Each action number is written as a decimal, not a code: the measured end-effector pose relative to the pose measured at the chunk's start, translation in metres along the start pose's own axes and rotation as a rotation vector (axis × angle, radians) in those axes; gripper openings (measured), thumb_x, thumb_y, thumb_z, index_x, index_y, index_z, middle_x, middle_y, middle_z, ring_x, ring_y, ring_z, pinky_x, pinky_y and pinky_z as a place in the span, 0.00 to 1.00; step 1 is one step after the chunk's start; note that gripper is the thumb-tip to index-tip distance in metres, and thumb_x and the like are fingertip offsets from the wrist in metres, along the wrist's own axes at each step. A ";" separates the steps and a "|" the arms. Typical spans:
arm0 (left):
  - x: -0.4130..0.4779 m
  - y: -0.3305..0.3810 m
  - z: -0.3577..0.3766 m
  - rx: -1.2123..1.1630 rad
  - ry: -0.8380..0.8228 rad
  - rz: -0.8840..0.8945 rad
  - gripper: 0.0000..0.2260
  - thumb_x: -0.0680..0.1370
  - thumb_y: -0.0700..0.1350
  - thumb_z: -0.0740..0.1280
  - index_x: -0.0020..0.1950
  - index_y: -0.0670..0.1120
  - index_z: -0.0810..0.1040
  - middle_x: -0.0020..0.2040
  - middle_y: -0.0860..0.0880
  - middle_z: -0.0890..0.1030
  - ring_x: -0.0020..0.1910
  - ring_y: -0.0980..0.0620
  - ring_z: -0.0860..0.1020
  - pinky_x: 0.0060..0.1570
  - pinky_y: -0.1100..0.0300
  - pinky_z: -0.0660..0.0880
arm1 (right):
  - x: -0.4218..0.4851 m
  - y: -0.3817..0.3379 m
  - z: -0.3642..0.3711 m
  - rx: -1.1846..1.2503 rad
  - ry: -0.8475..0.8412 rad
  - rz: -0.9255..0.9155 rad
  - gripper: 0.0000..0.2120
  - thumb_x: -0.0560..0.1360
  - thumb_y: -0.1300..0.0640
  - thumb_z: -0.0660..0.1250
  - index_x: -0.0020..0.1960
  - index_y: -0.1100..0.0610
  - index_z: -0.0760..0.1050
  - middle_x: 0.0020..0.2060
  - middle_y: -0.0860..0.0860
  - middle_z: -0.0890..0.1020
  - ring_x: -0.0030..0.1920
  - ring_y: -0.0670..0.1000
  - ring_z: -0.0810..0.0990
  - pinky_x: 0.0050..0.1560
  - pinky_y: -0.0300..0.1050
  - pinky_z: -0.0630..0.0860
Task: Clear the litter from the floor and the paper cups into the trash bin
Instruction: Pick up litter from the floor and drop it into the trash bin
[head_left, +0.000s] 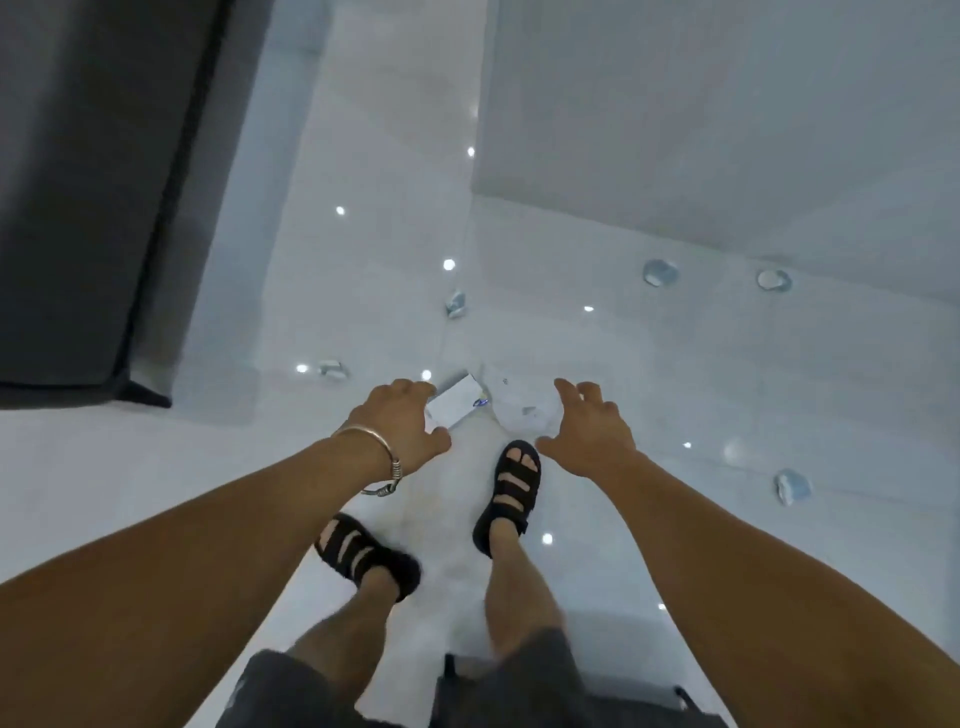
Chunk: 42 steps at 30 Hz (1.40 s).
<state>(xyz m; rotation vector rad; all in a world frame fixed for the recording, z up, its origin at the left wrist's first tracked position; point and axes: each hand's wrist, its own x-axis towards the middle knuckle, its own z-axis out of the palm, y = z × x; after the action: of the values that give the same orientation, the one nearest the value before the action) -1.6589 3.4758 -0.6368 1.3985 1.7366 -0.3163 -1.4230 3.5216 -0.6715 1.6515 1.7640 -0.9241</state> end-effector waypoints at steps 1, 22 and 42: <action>0.027 -0.003 0.018 -0.008 -0.005 -0.011 0.29 0.75 0.57 0.63 0.73 0.50 0.62 0.71 0.48 0.66 0.69 0.47 0.64 0.62 0.52 0.66 | 0.033 0.006 0.013 0.000 -0.010 -0.003 0.42 0.74 0.44 0.69 0.79 0.48 0.48 0.75 0.53 0.56 0.68 0.61 0.65 0.62 0.53 0.71; 0.262 -0.099 0.265 -0.305 0.075 0.044 0.38 0.70 0.54 0.71 0.75 0.51 0.58 0.72 0.48 0.64 0.68 0.47 0.66 0.65 0.53 0.66 | 0.309 0.054 0.271 0.116 0.158 -0.234 0.20 0.75 0.62 0.64 0.66 0.55 0.73 0.58 0.55 0.72 0.54 0.57 0.74 0.47 0.43 0.67; 0.175 -0.223 0.255 -0.375 0.152 -0.146 0.20 0.69 0.42 0.69 0.60 0.50 0.72 0.49 0.48 0.75 0.46 0.45 0.77 0.47 0.52 0.74 | 0.251 -0.102 0.248 0.141 -0.017 -0.567 0.24 0.74 0.58 0.67 0.70 0.54 0.69 0.67 0.51 0.73 0.68 0.51 0.68 0.65 0.49 0.69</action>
<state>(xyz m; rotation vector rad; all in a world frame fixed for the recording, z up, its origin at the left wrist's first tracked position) -1.7408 3.3496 -0.9868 1.0491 1.9096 0.0406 -1.5642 3.4803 -1.0087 1.2237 2.2485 -1.3258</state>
